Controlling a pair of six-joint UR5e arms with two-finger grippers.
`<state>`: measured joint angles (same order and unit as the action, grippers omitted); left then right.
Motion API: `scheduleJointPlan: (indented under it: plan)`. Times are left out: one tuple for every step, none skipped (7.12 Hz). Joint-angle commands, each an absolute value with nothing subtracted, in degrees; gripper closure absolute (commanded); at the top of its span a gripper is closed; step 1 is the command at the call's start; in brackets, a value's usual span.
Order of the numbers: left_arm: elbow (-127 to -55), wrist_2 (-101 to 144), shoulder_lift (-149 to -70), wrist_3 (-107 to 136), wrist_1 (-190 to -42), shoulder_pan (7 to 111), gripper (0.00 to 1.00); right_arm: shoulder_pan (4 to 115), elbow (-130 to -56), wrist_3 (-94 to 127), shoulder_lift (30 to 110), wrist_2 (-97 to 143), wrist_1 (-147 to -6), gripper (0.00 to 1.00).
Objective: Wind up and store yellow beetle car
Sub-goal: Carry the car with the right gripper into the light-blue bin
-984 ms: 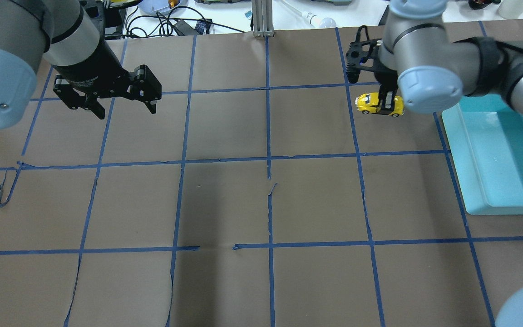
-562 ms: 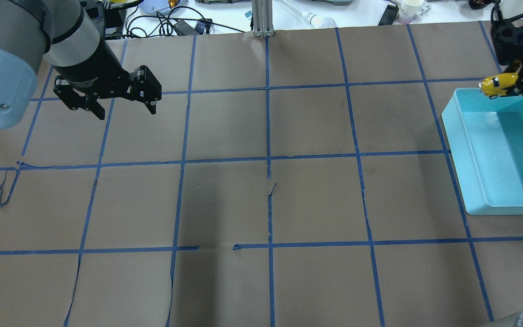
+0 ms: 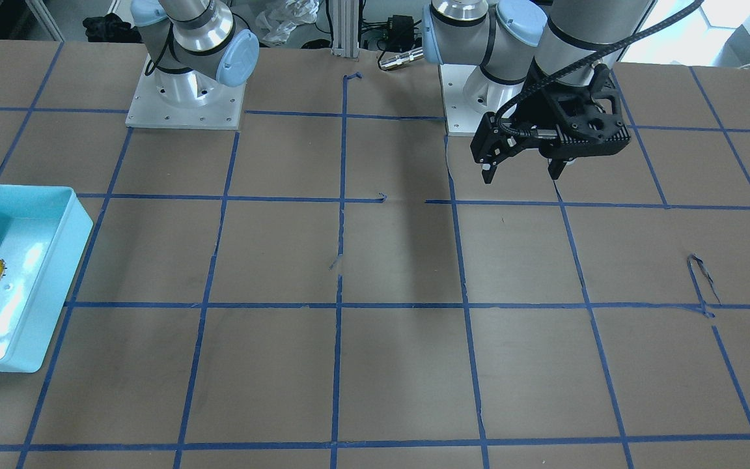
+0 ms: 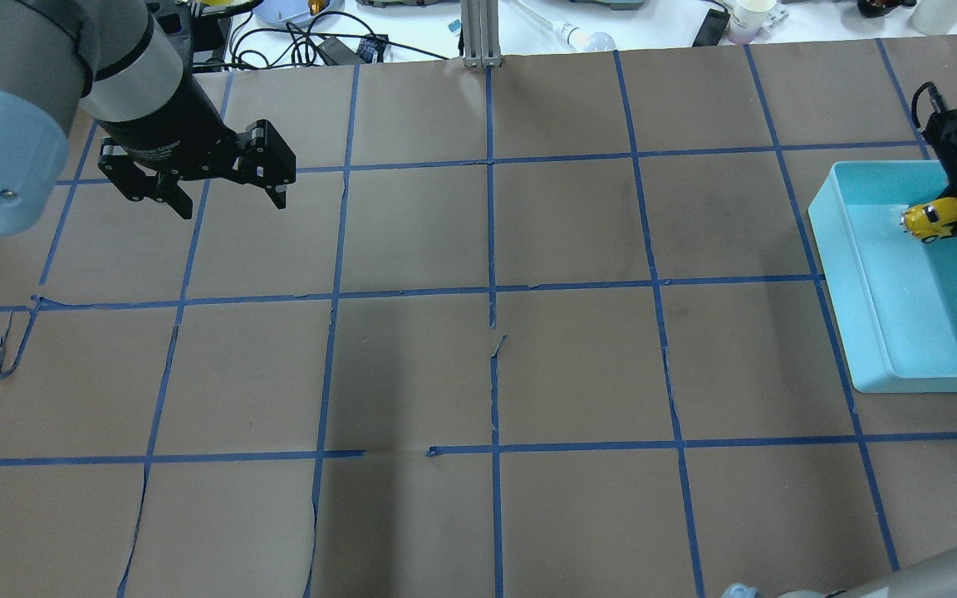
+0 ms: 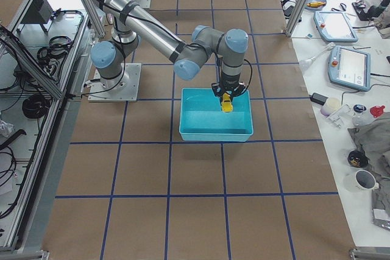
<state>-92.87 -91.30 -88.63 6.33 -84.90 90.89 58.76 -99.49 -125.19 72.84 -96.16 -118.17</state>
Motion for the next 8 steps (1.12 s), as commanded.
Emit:
scheduleJointPlan:
  plan:
    - [-93.34, -91.23, -88.42, 6.59, -84.82, 90.88, 0.0, 58.62, -100.46, -125.42, 70.32, -97.11, -119.78, 1.0]
    - [-93.51, -91.23, -88.59, 6.59, -84.73, 90.97, 0.0, 58.62, -100.46, -125.25, 69.09, -97.99, -119.88, 1.0]
    - [-93.52, -91.23, -88.42, 6.59, -84.73, 90.97, 0.0, 58.62, -100.55, -125.07, 68.56, -98.0, -119.88, 1.0]
    - [-93.52, -91.23, -88.33, 6.59, -84.73, 90.97, 0.0, 58.62, -100.55, -124.81, 67.6, -98.0, -119.88, 0.86]
    - [-93.52, -91.23, -88.42, 6.59, -84.29, 90.88, 0.0, 58.62, -100.63, -124.02, 67.24, -98.09, -119.8, 0.62]
    - [-93.52, -91.23, -88.42, 6.59, -84.29, 90.97, 0.0, 58.62, -100.63, -123.84, 67.24, -98.09, -119.71, 0.38]
    - [-93.69, -91.23, -88.42, 6.59, -84.29, 90.97, 0.0, 58.62, -100.55, -123.84, 67.41, -98.09, -119.79, 0.19]
    - [-93.6, -91.23, -88.59, 6.16, -84.29, 90.88, 0.0, 58.62, -100.55, -123.75, 67.67, -98.0, -119.62, 0.03]
